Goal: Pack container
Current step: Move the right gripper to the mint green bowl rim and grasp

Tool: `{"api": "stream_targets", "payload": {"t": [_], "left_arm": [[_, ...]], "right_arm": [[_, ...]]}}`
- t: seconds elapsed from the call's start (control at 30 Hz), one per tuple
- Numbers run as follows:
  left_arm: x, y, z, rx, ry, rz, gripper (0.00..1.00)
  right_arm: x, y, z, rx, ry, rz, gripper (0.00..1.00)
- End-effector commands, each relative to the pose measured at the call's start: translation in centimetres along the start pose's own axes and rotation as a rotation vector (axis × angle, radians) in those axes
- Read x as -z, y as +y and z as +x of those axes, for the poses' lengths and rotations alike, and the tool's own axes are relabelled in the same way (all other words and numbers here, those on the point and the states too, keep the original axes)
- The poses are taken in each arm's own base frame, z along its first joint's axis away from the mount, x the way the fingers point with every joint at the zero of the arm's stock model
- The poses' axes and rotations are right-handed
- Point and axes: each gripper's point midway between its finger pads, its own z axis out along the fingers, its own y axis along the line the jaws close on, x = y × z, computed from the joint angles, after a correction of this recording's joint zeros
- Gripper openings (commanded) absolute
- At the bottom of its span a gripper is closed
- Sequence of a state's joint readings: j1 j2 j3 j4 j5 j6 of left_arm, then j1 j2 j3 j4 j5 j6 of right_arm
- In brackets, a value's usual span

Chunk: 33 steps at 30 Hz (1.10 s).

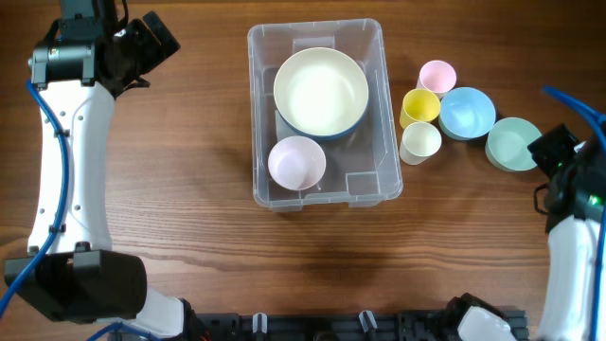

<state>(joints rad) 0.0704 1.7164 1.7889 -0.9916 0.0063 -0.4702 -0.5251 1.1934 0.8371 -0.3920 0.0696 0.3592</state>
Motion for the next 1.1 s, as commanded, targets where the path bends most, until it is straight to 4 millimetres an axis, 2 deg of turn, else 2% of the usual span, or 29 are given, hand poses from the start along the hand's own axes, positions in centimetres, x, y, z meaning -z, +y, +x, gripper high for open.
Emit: {"api": "stream_targets", "payload": {"t": [0.0,0.2,0.37,0.5,0.53,0.6,0.67,0.83,0.9,1.07], "left_arm": [[1.2,-0.3,-0.6,0.013,-0.024,0.024,1.0],[1.2,-0.3,-0.6,0.013,-0.024,0.024,1.0],[1.2,-0.3,-0.6,0.013,-0.024,0.024,1.0],[1.2,-0.3,-0.6,0.013,-0.024,0.024,1.0],[1.2,-0.3,-0.6,0.013,-0.024,0.024,1.0],[1.2,-0.3,-0.6,0.013,-0.024,0.024,1.0],[1.2,-0.3,-0.6,0.013,-0.024,0.024,1.0],[1.2,-0.3,-0.6,0.013,-0.024,0.024,1.0],[1.2,-0.3,-0.6,0.013,-0.024,0.024,1.0],[1.2,-0.3,-0.6,0.013,-0.024,0.024,1.0]], "right_arm": [[-3.3,-0.8,2.0,-0.045,0.108,0.03,0.81],[-8.1,-1.8,5.5,-0.039,0.226,0.075,0.81],[-10.5,-2.4,7.6,-0.034,0.284,0.097,0.8],[-11.1,-2.2,8.4,-0.035,0.311,0.08,0.65],[-11.1,-2.2,8.4,-0.035,0.311,0.08,0.56],[-11.1,-2.2,8.5,-0.035,0.312,0.08,0.45],[-11.0,-2.2,8.6,-0.035,0.318,0.083,0.28],[-10.9,-2.4,9.0,-0.034,0.334,0.089,0.09],[-10.8,-2.4,9.1,-0.034,0.339,0.091,0.04],[-10.2,-2.4,8.9,-0.032,0.338,0.091,0.04]]}}
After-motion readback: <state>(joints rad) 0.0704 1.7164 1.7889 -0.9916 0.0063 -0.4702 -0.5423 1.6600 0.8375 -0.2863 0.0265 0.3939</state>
